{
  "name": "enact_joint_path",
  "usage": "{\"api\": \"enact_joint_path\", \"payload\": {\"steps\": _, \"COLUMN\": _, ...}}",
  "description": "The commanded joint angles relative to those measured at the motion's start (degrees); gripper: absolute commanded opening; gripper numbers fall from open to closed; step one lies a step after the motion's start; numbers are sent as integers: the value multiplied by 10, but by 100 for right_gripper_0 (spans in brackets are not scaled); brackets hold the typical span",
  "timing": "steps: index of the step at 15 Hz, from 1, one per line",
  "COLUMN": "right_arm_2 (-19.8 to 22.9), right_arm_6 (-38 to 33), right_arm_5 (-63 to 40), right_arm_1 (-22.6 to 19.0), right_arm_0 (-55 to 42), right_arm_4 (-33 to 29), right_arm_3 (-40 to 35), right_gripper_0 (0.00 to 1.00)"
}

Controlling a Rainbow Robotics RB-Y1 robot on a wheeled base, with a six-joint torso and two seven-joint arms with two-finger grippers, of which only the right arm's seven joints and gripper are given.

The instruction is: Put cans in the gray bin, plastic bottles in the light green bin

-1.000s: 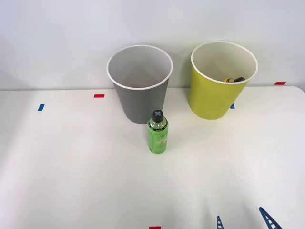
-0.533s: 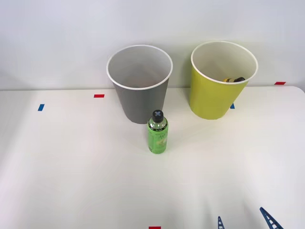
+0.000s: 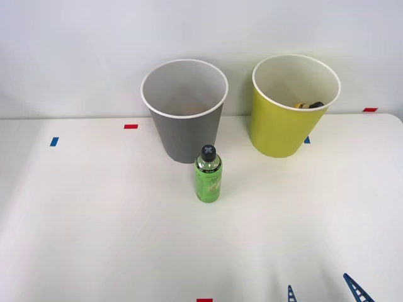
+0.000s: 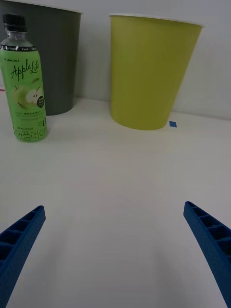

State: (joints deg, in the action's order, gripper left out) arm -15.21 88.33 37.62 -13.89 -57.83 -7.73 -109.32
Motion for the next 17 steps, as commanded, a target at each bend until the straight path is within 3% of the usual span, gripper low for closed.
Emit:
{"api": "enact_joint_path", "payload": {"steps": 1, "right_arm_2": 0, "right_arm_6": 0, "right_arm_5": 0, "right_arm_1": 0, "right_arm_0": 0, "right_arm_4": 0, "right_arm_3": 0, "right_gripper_0": 100}}
{"api": "enact_joint_path", "payload": {"steps": 17, "right_arm_2": 0, "right_arm_6": 0, "right_arm_5": 0, "right_arm_1": 0, "right_arm_0": 0, "right_arm_4": 0, "right_arm_3": 0, "right_gripper_0": 100}}
